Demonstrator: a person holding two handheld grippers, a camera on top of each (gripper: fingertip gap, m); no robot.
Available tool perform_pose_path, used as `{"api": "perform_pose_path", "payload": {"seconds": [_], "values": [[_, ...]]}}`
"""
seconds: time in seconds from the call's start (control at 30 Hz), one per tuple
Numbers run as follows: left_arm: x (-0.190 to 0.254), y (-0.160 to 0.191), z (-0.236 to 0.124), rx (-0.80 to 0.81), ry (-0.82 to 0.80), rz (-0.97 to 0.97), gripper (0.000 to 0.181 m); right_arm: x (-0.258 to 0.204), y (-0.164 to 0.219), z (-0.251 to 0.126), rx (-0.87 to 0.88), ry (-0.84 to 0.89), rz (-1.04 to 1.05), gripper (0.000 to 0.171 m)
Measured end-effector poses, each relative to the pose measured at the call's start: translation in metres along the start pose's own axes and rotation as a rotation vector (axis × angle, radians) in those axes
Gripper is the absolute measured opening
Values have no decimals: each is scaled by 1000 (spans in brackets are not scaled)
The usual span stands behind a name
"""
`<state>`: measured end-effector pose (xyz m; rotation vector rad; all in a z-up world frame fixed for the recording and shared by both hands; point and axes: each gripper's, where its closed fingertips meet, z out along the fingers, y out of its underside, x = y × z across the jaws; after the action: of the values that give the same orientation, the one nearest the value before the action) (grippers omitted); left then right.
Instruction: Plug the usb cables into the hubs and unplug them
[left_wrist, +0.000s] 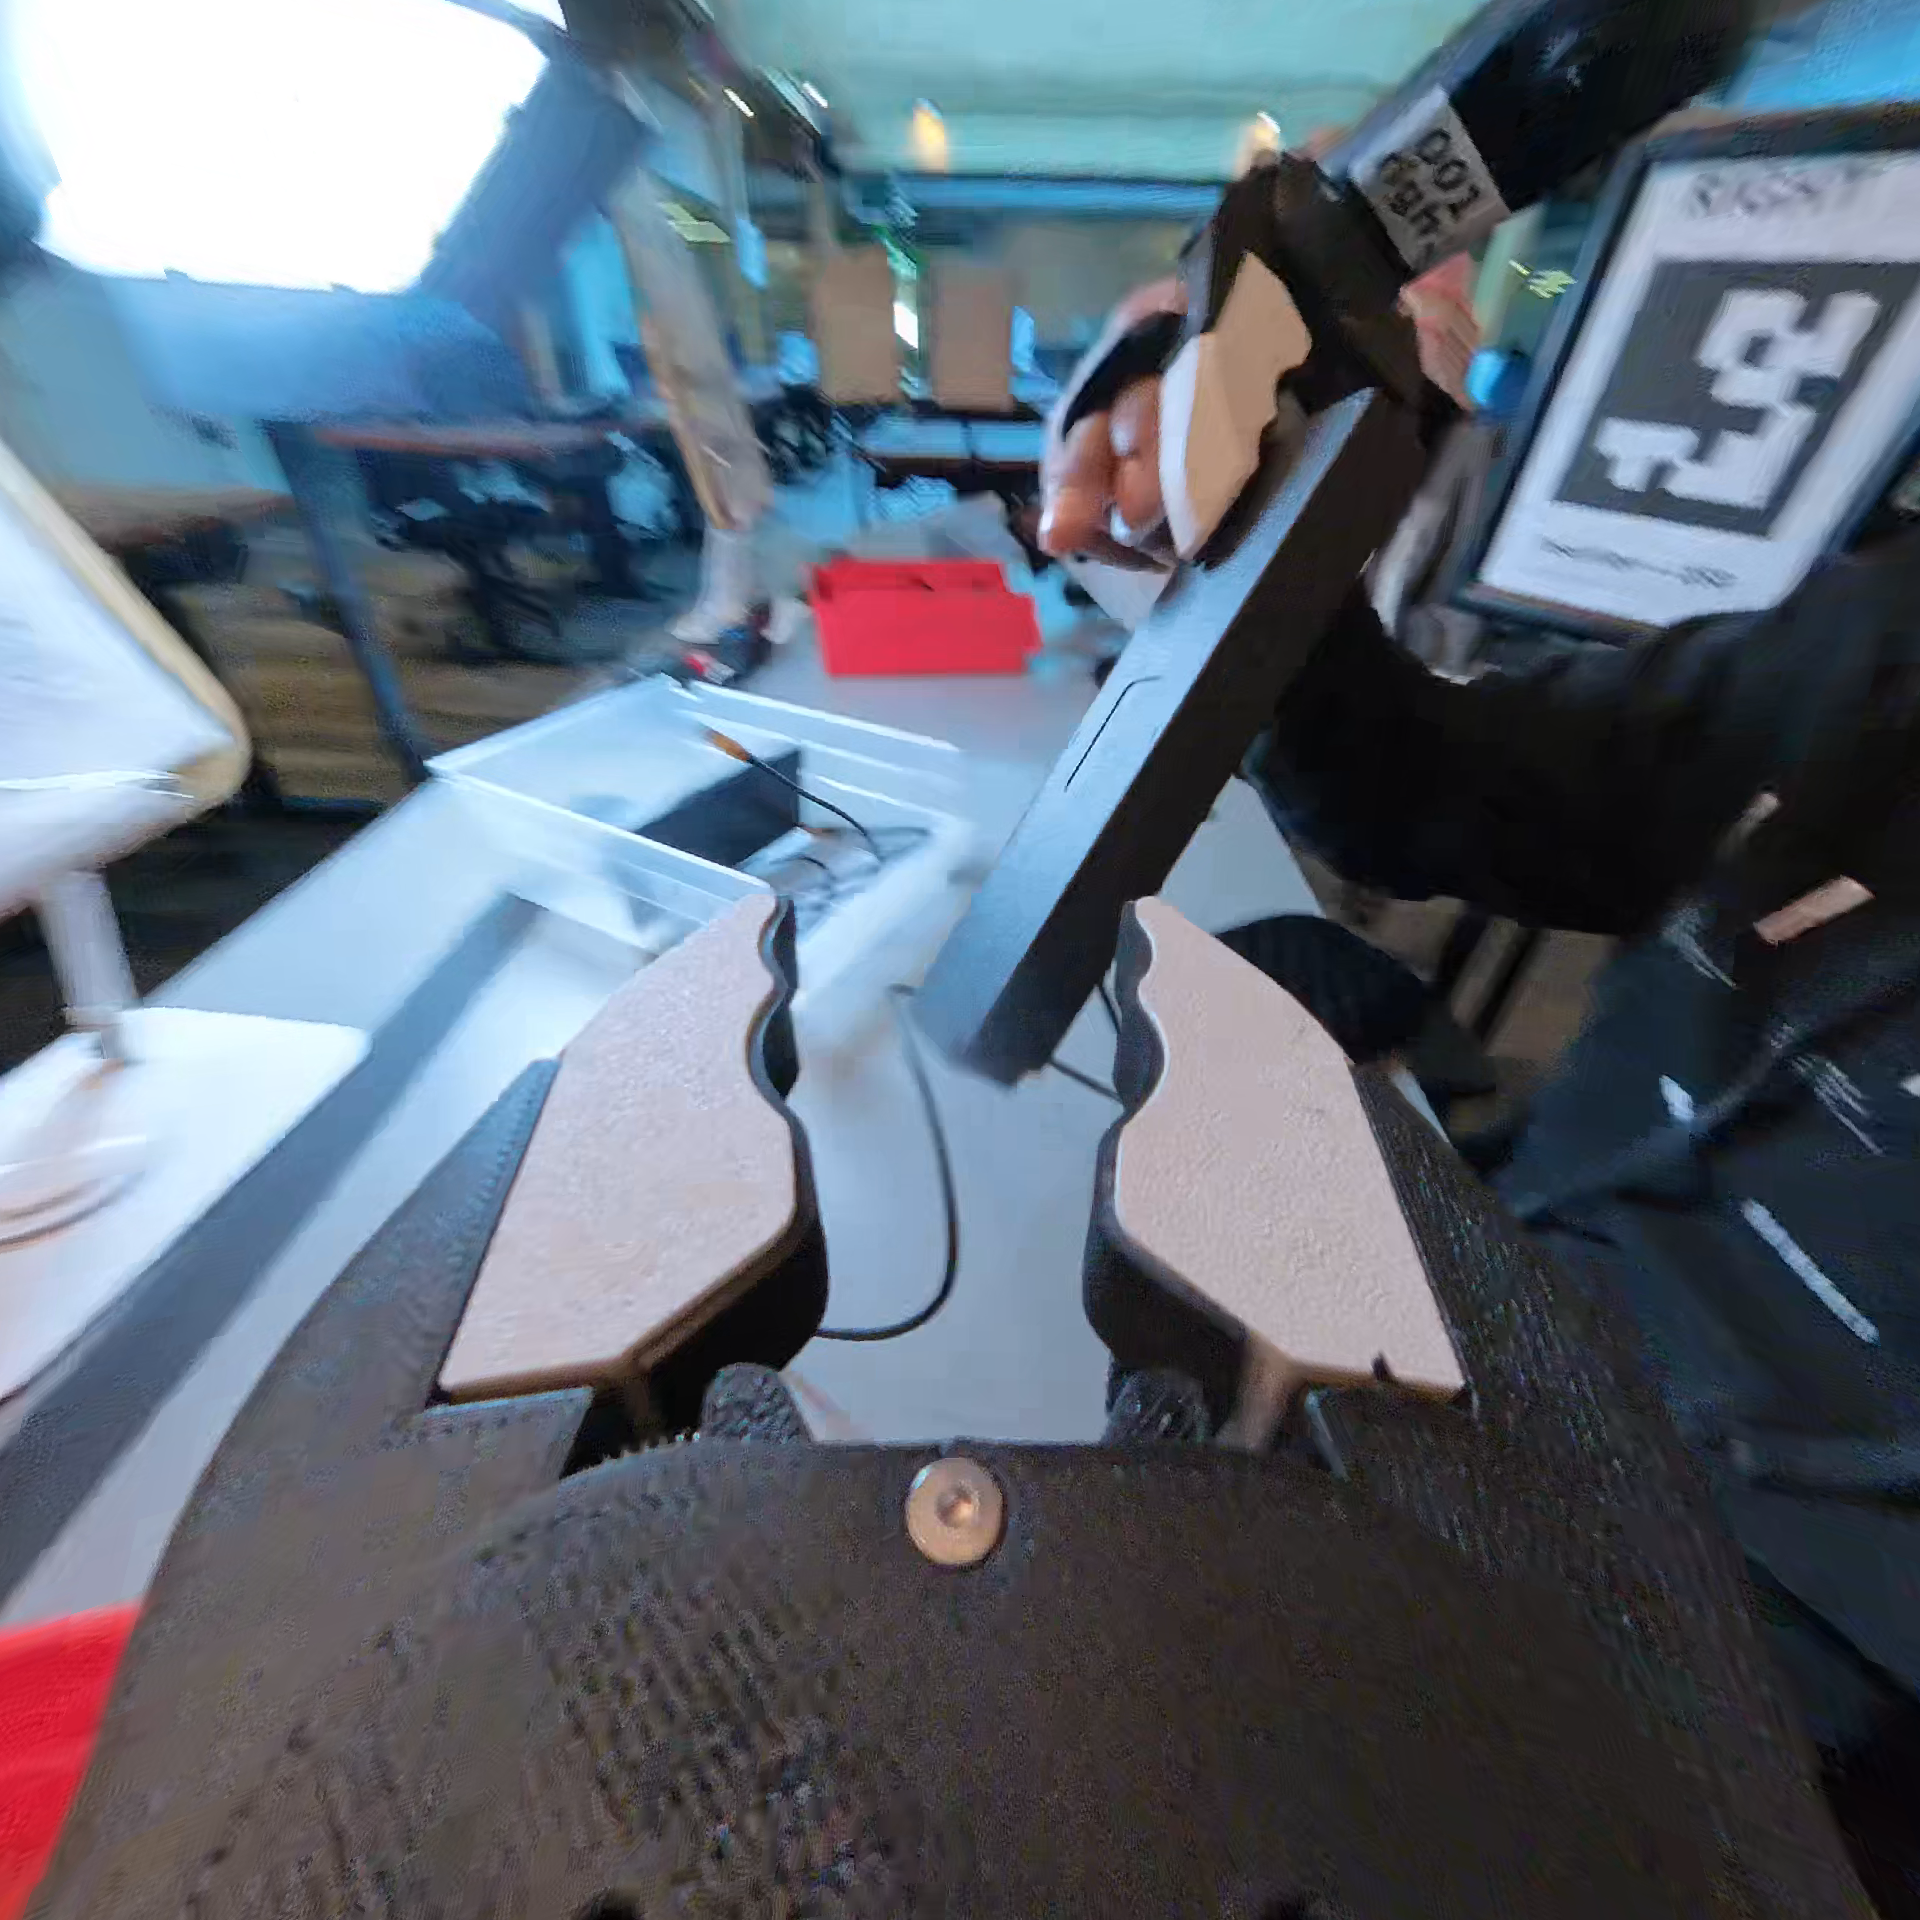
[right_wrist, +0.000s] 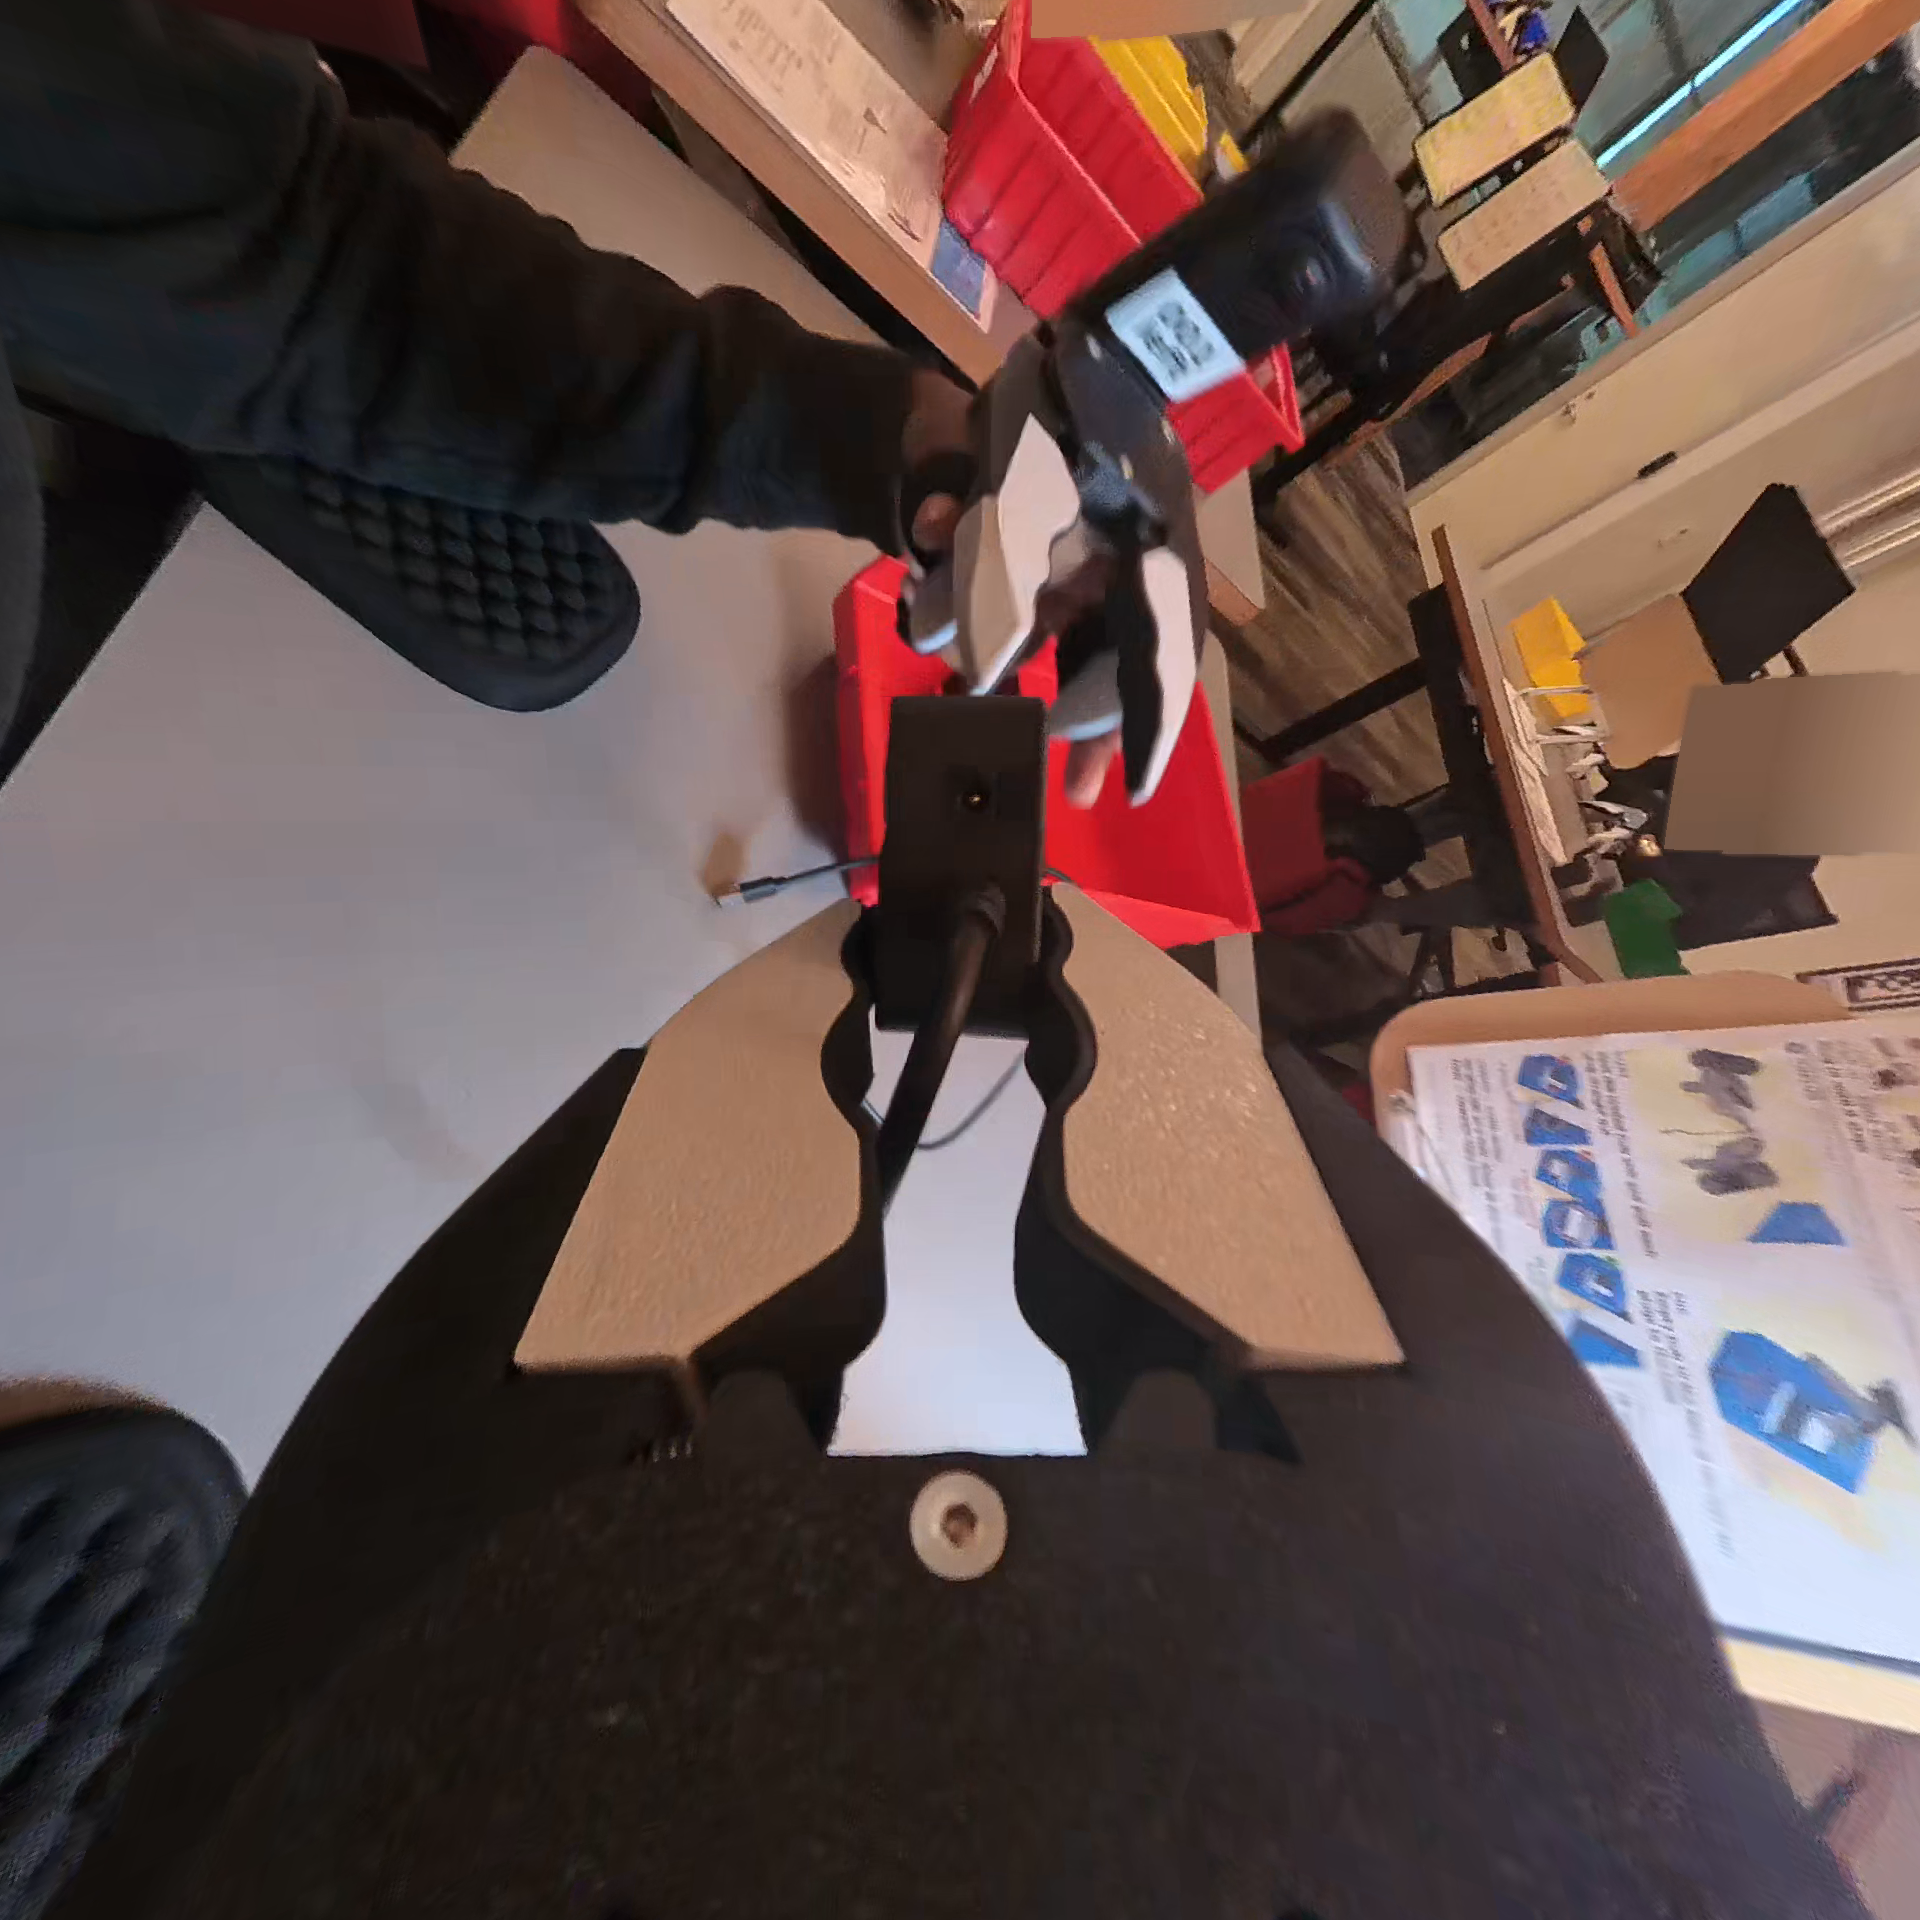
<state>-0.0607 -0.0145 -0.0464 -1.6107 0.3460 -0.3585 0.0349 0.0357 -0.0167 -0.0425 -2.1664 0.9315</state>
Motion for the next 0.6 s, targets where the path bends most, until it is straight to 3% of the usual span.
{"api": "perform_pose_path", "payload": {"seconds": [0.07,0.17,0.4,0.43,0.53,0.6], "values": [[-4,-4,-14,9,-42,12,54,21,-9,-13,-31,24,-17,27],[-15,28,-11,-194,-131,75,59,47,-24,-32,-50,57,-21,26],[-13,124,54,-664,-125,174,66,74,-40,-54,30,178,18,27],[-16,144,58,-767,-138,186,63,75,-39,-56,45,194,26,26],[-42,184,51,-986,-268,286,0,76,-31,-63,64,221,54,27],[-42,176,52,-935,-268,263,0,74,-19,-69,36,234,73,27]]}}
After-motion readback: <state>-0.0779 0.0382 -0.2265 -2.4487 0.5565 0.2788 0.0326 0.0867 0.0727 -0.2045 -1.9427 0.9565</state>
